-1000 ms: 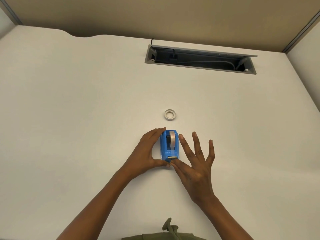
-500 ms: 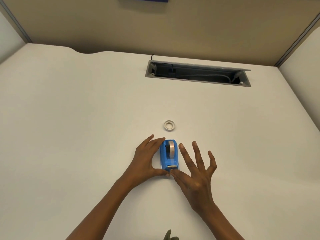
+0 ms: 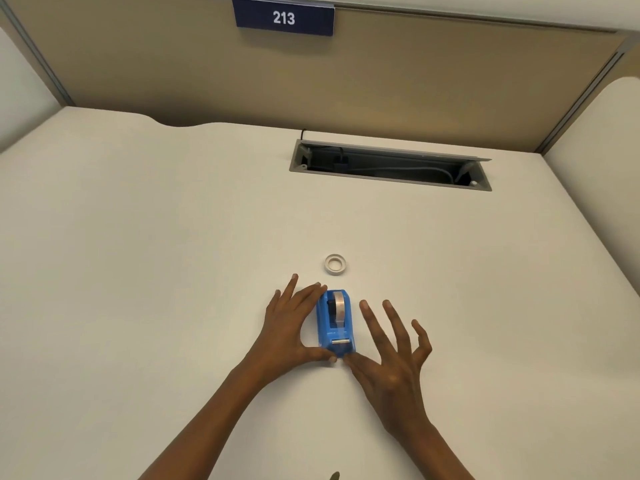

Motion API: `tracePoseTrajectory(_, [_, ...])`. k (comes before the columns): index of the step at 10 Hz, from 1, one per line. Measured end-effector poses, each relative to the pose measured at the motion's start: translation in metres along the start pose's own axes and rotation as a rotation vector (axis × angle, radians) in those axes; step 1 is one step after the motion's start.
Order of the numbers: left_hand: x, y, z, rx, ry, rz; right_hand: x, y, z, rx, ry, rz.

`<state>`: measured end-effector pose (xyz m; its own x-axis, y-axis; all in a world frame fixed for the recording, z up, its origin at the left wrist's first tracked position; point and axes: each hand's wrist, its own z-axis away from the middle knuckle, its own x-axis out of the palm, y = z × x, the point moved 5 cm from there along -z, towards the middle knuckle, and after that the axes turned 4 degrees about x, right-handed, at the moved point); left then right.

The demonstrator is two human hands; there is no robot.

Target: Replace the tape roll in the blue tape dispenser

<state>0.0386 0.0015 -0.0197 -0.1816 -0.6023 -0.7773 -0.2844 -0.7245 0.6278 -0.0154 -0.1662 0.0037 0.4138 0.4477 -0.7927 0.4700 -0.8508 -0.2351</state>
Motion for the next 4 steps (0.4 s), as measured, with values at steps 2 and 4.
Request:
tracePoseTrajectory(2, [0.002,-0.005,0.0,-0.004,-0.037,-0.016,-0.002,0.013,0.001,0.089,-0.048,-0.076])
tracePoseTrajectory(4, [-0.01,-0.002,-0.008,0.054,-0.08,-0.119,-0.012,0.024,-0.008,0.185,-0.077,-0.194])
